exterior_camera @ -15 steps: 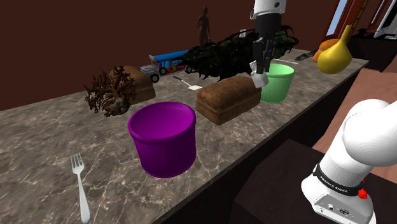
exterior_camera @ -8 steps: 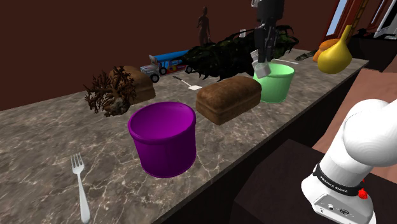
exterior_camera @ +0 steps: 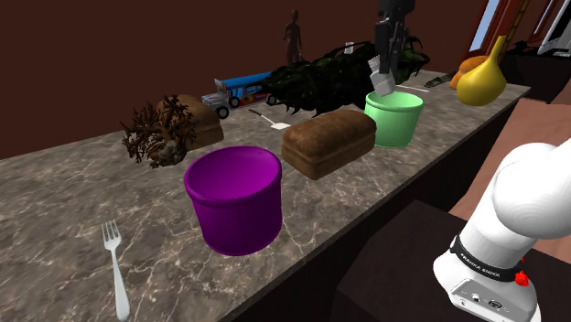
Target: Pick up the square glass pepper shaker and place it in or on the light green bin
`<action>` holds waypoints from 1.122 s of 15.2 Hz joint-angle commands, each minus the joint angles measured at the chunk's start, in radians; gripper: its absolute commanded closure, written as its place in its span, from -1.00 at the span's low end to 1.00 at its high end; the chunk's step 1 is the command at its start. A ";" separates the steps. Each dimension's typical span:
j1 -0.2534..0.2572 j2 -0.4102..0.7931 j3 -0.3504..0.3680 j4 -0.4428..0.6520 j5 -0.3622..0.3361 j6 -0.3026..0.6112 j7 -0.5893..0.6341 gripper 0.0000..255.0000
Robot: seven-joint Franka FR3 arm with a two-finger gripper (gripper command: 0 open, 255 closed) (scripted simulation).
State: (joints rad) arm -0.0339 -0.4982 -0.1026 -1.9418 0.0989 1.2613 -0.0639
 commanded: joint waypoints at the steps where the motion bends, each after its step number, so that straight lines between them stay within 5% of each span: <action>1: -0.012 0.020 -0.038 0.028 -0.025 -0.014 -0.051 1.00; 17: -0.116 0.361 -0.350 0.415 -0.117 -0.089 -0.500 1.00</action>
State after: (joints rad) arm -0.1415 -0.1769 -0.4307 -1.5751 -0.0229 1.1842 -0.5289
